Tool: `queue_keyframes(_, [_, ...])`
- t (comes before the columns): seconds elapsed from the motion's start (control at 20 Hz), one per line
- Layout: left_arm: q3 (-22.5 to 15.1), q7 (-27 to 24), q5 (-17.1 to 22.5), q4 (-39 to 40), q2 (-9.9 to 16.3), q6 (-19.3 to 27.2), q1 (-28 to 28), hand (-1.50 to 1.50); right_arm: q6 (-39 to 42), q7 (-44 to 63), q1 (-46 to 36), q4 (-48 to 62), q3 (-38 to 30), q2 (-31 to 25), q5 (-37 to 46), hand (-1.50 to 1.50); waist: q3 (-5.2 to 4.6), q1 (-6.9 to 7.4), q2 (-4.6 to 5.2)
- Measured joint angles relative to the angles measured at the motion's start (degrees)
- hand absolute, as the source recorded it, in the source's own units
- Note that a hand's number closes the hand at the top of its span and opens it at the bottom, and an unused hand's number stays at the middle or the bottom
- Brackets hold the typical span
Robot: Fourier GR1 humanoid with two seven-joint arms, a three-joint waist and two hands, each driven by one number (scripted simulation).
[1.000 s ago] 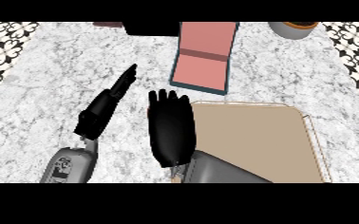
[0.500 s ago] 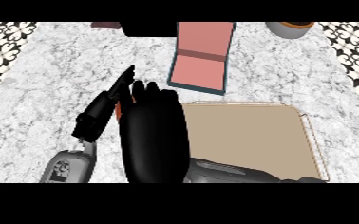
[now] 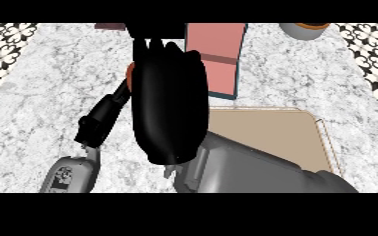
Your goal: Pick the sweet potato from the tray and place it in the cardboard box
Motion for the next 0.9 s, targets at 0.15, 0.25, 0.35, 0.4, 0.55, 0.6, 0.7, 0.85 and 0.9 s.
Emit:
queue_keyframes(0.15, [-0.34,0.77,-0.39,-0.75,-0.35,0.33,0.08,0.0,-0.35,-0.66,-1.42,2.37,-2.74,0.09,-0.1,1.5,0.01,0.04,0.04])
queue_keyframes(0.25, [-0.54,-0.01,-0.88,-0.32,-0.64,0.7,0.15,0.0,-0.83,-2.03,-2.33,4.77,-5.54,0.21,-0.47,1.5,0.02,0.01,0.12])
queue_keyframes(0.35, [-0.54,0.16,-0.9,-0.78,-0.63,0.65,0.53,0.0,-1.43,-3.41,-2.87,7.12,-7.81,0.31,-0.72,1.5,0.02,0.03,0.16])
queue_keyframes(0.4, [-0.36,0.93,-0.8,-0.64,-0.8,0.73,-0.21,0.0,-1.64,-4.03,-3.42,8.2,-9.15,0.36,-0.89,1.5,0.02,-0.02,0.19])
queue_keyframes(0.55, [-0.13,0.96,-0.45,-1.09,-0.59,0.22,-0.16,0.0,-2.89,-5.74,-4.24,11.16,-13.17,0.48,-0.43,1.5,0.03,-0.08,0.21])
queue_keyframes(0.6, [-0.48,0.63,-0.81,-0.87,-0.9,0.45,0.07,0.0,-3.34,-5.89,-5.14,12.69,-13.94,0.5,-0.57,1.5,0.04,-0.01,0.23])
queue_keyframes(0.7, [-0.28,0.92,-0.53,-1.82,-0.42,-0.08,0.55,0.0,-5.06,-7.84,-5.07,16.27,-16.03,0.08,-0.19,1.5,0.02,0.1,0.25])
queue_keyframes(0.85, [-0.13,-0.34,-0.7,-0.75,-0.55,-0.09,0.47,0.0,-8.18,-10.09,-5.5,22.37,-18.1,0.13,1.73,1.5,0.03,0.09,0.35])
queue_keyframes(0.9, [0.1,-0.02,-0.6,-0.87,-0.36,-0.26,0.13,0.0,-9.04,-11.24,-6.29,24.88,-19.15,0.12,1.89,1.5,0.03,0.15,0.38])
